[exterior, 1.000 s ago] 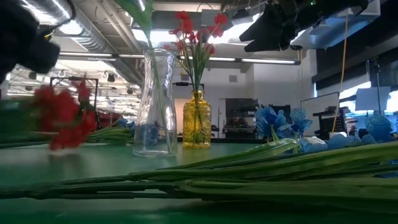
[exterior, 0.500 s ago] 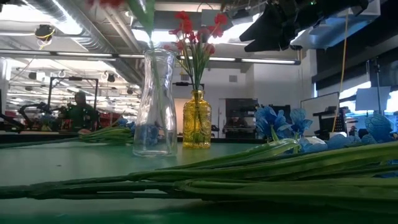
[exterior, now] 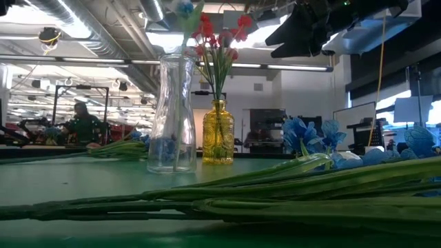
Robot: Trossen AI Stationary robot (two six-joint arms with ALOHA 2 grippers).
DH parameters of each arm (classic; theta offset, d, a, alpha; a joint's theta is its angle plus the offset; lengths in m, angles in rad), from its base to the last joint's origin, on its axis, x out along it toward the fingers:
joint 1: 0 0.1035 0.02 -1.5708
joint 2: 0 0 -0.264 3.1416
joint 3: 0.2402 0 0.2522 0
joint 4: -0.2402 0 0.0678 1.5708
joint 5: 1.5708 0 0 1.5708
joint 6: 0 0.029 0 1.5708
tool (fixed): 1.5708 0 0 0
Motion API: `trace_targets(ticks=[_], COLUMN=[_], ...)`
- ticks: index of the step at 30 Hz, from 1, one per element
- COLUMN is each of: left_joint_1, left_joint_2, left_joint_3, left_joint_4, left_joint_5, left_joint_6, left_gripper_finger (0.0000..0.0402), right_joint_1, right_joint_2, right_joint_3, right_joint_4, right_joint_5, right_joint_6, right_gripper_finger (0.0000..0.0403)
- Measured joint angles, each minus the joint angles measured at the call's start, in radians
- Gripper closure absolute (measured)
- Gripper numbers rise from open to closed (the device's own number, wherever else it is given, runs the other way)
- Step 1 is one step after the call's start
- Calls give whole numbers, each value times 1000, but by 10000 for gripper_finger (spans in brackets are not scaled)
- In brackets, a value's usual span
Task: Sort flowers into vase by color
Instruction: Put the red flowers into the yellow flower vase
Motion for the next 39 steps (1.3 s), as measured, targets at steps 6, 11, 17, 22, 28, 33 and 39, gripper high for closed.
trace_targets(ticks=[6,11,17,22,28,33,39], left_joint_1=[127,298,452,594,810,932,987], left_joint_2=[33,69,67,31,76,173,271], left_joint_3=[0,0,0,0,-29,-50,-50], left_joint_4=[113,230,543,699,701,763,764], left_joint_5=[-164,26,247,606,915,1071,1107], left_joint_6=[297,485,812,874,740,675,647], left_gripper_finger=[394,394,394,394,394,394,394], right_joint_1=[0,0,1,1,1,1,13], right_joint_2=[0,0,0,0,0,0,0], right_joint_3=[0,0,0,0,0,0,0], right_joint_4=[0,9,11,12,23,37,48], right_joint_5=[0,0,-3,-26,-27,-52,-53], right_joint_6=[1,1,3,8,9,9,4], right_gripper_finger=[59,59,59,59,59,59,59])
